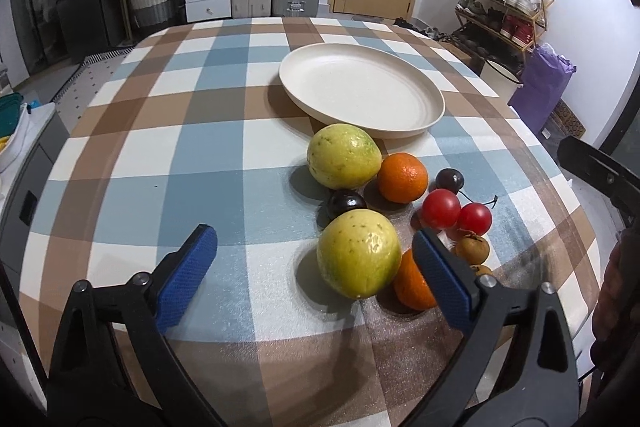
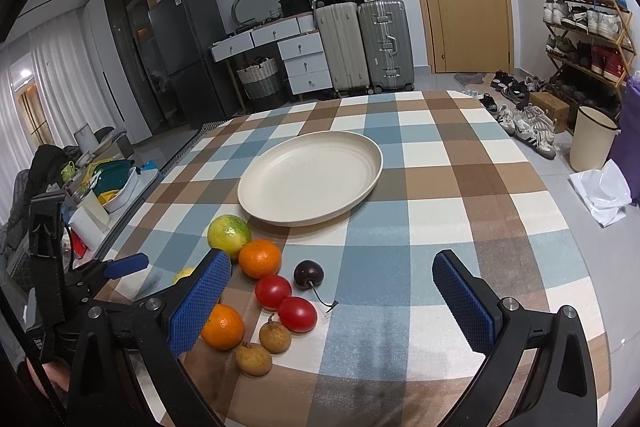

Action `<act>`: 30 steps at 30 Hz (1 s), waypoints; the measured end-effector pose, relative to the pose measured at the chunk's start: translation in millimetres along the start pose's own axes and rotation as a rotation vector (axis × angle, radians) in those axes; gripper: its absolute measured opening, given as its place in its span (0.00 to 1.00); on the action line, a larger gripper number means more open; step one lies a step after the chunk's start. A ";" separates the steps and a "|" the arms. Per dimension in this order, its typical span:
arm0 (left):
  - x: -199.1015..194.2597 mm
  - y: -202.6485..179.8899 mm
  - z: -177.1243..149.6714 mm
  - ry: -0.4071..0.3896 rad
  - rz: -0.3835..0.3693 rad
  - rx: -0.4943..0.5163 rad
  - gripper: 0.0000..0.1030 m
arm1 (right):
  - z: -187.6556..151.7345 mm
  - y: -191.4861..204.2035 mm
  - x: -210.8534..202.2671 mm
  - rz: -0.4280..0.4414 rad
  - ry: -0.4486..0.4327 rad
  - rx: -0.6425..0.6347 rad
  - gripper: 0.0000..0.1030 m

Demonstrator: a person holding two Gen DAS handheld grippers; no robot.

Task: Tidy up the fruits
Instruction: 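Grasp the large yellow-green pomelo with the left tool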

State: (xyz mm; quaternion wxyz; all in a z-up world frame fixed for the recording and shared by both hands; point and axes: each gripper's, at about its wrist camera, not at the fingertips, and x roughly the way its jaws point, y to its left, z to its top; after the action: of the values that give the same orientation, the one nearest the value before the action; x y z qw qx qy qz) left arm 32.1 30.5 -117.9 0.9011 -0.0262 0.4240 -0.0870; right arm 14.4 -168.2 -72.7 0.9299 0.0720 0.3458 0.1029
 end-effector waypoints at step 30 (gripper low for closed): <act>8.2 19.9 -5.6 0.043 -0.227 -0.085 0.43 | -6.6 -4.6 2.3 0.051 0.018 0.001 1.00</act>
State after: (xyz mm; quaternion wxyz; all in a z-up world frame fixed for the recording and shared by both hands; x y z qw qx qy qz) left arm 35.6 48.8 -130.1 0.8743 -0.1102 0.4406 -0.1712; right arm 12.4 -171.7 -80.0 0.9238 0.0805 0.3522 0.1269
